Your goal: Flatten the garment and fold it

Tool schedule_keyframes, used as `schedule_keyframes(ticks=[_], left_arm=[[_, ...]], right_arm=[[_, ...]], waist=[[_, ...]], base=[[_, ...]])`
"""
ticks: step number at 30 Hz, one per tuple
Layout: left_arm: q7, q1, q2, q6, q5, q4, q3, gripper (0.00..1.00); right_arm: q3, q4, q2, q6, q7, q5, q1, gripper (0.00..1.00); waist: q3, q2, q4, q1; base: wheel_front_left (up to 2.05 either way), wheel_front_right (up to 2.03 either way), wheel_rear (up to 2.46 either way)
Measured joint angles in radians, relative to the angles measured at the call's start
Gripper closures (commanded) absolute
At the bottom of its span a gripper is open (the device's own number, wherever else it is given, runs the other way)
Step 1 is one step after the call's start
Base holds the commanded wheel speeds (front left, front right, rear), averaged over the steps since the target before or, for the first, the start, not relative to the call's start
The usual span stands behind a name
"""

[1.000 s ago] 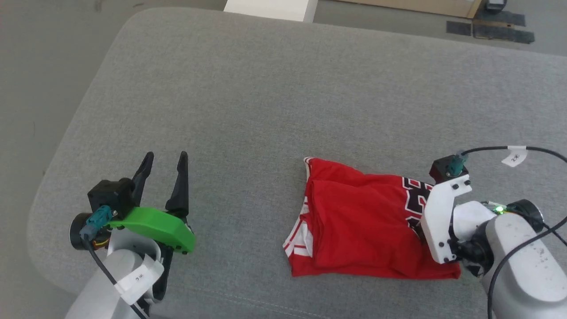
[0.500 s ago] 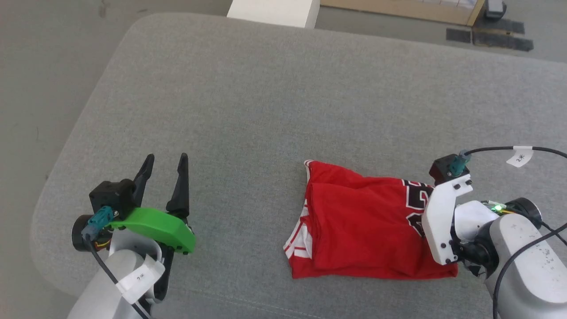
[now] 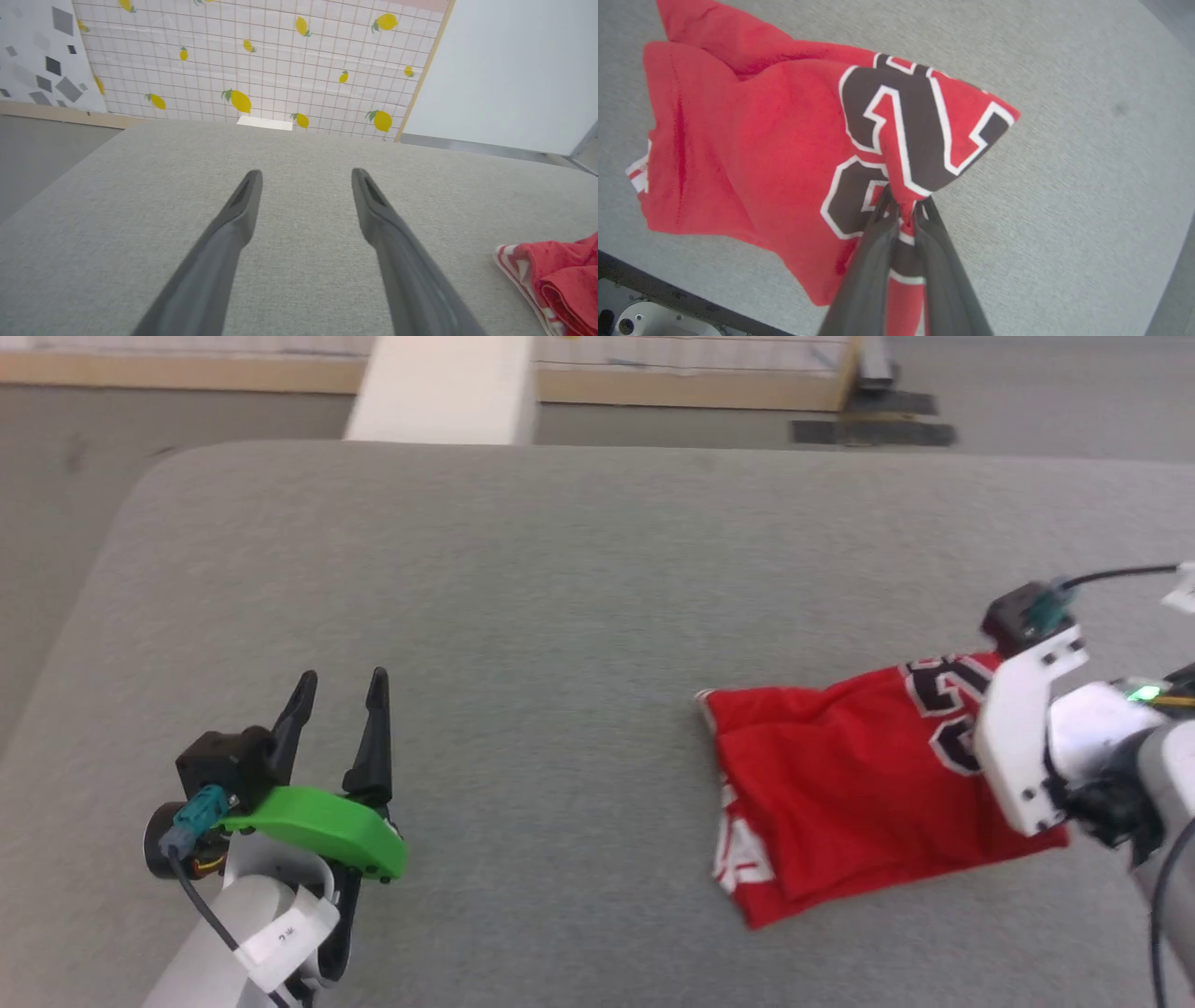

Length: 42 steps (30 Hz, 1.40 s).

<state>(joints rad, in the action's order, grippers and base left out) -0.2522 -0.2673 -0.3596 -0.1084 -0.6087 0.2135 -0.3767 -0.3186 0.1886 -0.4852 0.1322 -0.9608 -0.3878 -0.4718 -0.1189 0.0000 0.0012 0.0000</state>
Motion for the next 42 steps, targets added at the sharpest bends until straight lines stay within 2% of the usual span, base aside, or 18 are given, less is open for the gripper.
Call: schedule_keyframes(ticks=[4,11,17,25,30,33,34,35,36,42], left_arm=[[0.004,-0.015,-0.003,0.0,0.001,-0.01,-0.003,0.0],[0.043,-0.091,-0.021,-0.004,0.017,-0.039,-0.014,0.0],[0.084,-0.153,-0.052,-0.02,0.035,-0.094,-0.012,0.0],[0.165,-0.215,-0.125,-0.058,0.085,-0.211,0.003,0.0],[0.212,-0.216,-0.182,-0.092,0.097,-0.296,0.029,0.0],[0.252,-0.212,-0.225,-0.122,0.1,-0.37,0.055,0.0],[0.256,-0.21,-0.232,-0.123,0.101,-0.381,0.058,0.0],[0.261,-0.207,-0.239,-0.126,0.102,-0.391,0.062,0.0],[0.263,-0.203,-0.244,-0.131,0.103,-0.401,0.065,0.0],[0.27,-0.189,-0.253,-0.144,0.114,-0.434,0.074,0.0]], right_arm=[[0.013,0.002,-0.04,0.0,-0.001,-0.001,-0.033,1.0],[0.097,0.062,-0.056,0.0,0.041,0.013,-0.1,1.0],[0.202,0.161,-0.065,0.0,0.109,0.074,-0.186,1.0],[0.422,0.284,-0.112,0.0,0.181,0.175,-0.263,1.0],[0.57,0.342,-0.103,0.0,0.237,0.254,-0.3,1.0],[0.658,0.399,-0.076,0.0,0.293,0.327,-0.328,1.0],[0.669,0.407,-0.072,0.0,0.308,0.337,-0.332,0.77],[0.678,0.419,-0.07,0.0,0.32,0.351,-0.336,0.33],[0.687,0.43,-0.068,0.0,0.327,0.366,-0.342,0.0],[0.725,0.471,-0.067,0.0,0.374,0.418,-0.371,0.0]], waist=[[-0.016,0.0,-0.085,0.0],[-0.072,0.0,-0.223,0.0],[-0.166,0.0,-0.291,0.0],[-0.323,0.0,-0.318,0.0001],[-0.43,0.0,-0.305,0.0002],[-0.518,0.0,-0.289,0.0002],[-0.531,0.0,-0.287,0.0002],[-0.545,0.0,-0.284,0.0003],[-0.558,0.0,-0.281,0.0002],[-0.59,0.0,-0.273,0.0002]], base=[[0.0,0.0,0.0],[0.0,0.0,0.0],[0.0,0.0,0.0],[0.0,0.0,0.0],[0.0,0.0,0.0],[0.0,0.0,0.0],[0.0,0.0,0.0],[0.0,0.0,0.0],[0.0,0.0,0.0],[0.0,0.0,0.0]])
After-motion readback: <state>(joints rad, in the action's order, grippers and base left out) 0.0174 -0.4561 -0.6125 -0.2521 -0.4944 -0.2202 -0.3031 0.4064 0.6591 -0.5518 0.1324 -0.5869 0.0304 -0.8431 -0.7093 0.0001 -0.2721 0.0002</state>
